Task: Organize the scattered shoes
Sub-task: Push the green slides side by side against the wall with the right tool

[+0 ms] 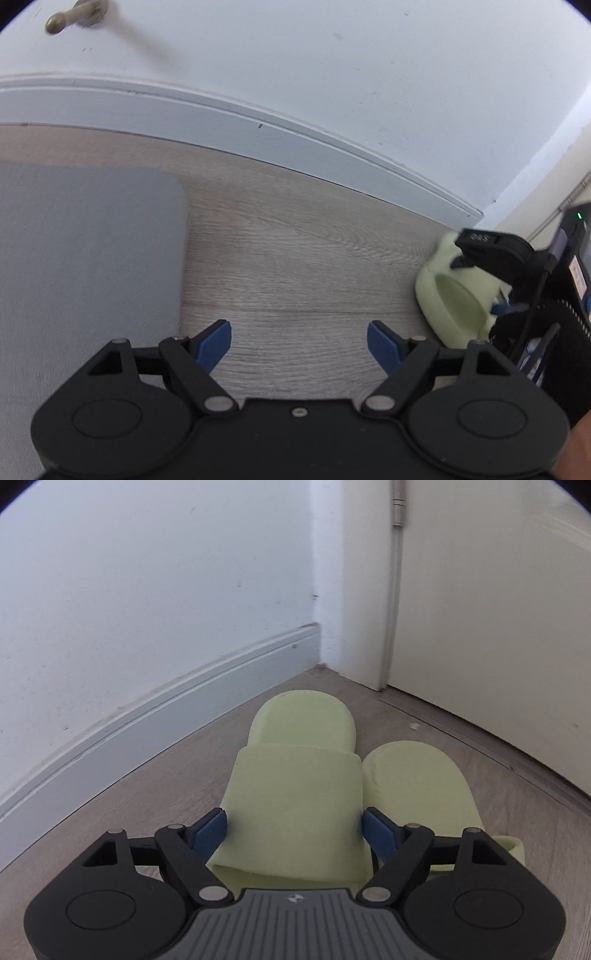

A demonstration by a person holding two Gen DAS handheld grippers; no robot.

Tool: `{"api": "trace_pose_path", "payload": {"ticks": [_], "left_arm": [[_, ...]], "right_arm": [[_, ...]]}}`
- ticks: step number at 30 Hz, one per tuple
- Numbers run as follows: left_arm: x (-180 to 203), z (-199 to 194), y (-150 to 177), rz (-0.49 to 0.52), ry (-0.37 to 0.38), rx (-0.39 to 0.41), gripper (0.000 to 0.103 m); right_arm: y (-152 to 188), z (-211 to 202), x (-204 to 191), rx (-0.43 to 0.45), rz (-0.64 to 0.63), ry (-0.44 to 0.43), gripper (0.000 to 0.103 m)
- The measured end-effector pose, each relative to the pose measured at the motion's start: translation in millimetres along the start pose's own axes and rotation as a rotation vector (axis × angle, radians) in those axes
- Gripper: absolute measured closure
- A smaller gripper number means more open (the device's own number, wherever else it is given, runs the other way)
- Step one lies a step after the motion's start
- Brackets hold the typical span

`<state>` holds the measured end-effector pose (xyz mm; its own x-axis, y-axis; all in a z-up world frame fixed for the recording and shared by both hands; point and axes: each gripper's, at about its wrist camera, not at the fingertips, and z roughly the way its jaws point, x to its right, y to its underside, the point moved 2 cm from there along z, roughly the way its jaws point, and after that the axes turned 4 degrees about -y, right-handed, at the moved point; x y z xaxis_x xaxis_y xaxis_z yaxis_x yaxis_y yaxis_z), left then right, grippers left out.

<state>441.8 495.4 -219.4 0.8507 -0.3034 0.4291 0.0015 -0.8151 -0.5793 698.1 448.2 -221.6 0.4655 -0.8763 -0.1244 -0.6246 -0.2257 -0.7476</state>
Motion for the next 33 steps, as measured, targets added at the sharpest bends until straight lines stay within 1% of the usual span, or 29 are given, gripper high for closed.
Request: {"api": "trace_pose_path", "payload": {"ticks": [1, 3, 5, 6, 7, 10, 11, 12, 14, 15, 17, 18, 20, 23, 26, 27, 28, 29, 30, 33], "left_arm": [[-2, 0, -1, -0.013, 0.003, -0.003, 0.022], [-4, 0, -1, -0.018, 0.004, -0.008, 0.022], [-1, 0, 0, 0.011, -0.003, -0.005, 0.022], [1, 0, 0, 0.027, -0.006, -0.002, 0.022], [3, 0, 1, 0.041, -0.009, 0.000, 0.022], [10, 0, 6, 0.101, -0.015, 0.011, 0.022], [13, 0, 8, 0.121, -0.018, 0.016, 0.022], [15, 0, 9, 0.137, -0.018, 0.019, 0.022], [21, 1, 12, 0.161, -0.012, 0.021, 0.022], [23, 1, 13, 0.172, -0.006, 0.020, 0.022], [24, 1, 15, 0.183, 0.016, 0.017, 0.021], [25, 0, 15, 0.185, 0.031, 0.019, 0.020], [27, -2, 16, 0.185, 0.051, 0.021, 0.018], [31, -3, 18, 0.205, 0.053, 0.029, 0.018], [34, -6, 20, 0.233, 0.046, 0.039, 0.018], [34, -6, 20, 0.233, 0.047, 0.037, 0.018], [34, -5, 21, 0.229, 0.050, 0.034, 0.018], [33, -5, 20, 0.222, 0.054, 0.031, 0.018], [33, -4, 20, 0.212, 0.058, 0.028, 0.018], [27, -3, 18, 0.185, 0.058, 0.021, 0.018]], "right_arm": [[0, 2, 2, 0.005, 0.015, 0.003, 0.019], [0, 4, 6, -0.002, 0.019, -0.011, 0.018], [-3, -5, 19, -0.005, 0.015, -0.105, 0.019], [-4, -18, 31, 0.030, 0.016, -0.156, 0.019], [-2, -29, 34, 0.055, 0.009, -0.173, 0.019], [6, -71, 57, 0.170, -0.144, -0.215, 0.019], [13, -84, 64, 0.186, -0.225, -0.210, 0.019], [23, -95, 73, 0.175, -0.321, -0.209, 0.019], [37, -104, 88, 0.140, -0.427, -0.216, 0.019], [44, -108, 104, 0.119, -0.486, -0.232, 0.019], [56, -113, 125, 0.100, -0.554, -0.216, 0.019], [62, -114, 133, 0.088, -0.568, -0.197, 0.019], [69, -108, 144, 0.056, -0.530, -0.183, 0.019], [74, -95, 152, 0.018, -0.475, -0.166, 0.019], [78, -88, 152, 0.011, -0.405, -0.156, 0.021], [81, -90, 152, 0.011, -0.385, -0.162, 0.023], [82, -87, 151, 0.010, -0.338, -0.172, 0.038], [81, -84, 149, 0.006, -0.296, -0.181, 0.046], [79, -81, 146, 0.005, -0.260, -0.174, 0.048], [74, -71, 132, 0.009, -0.225, -0.145, 0.049]]}}
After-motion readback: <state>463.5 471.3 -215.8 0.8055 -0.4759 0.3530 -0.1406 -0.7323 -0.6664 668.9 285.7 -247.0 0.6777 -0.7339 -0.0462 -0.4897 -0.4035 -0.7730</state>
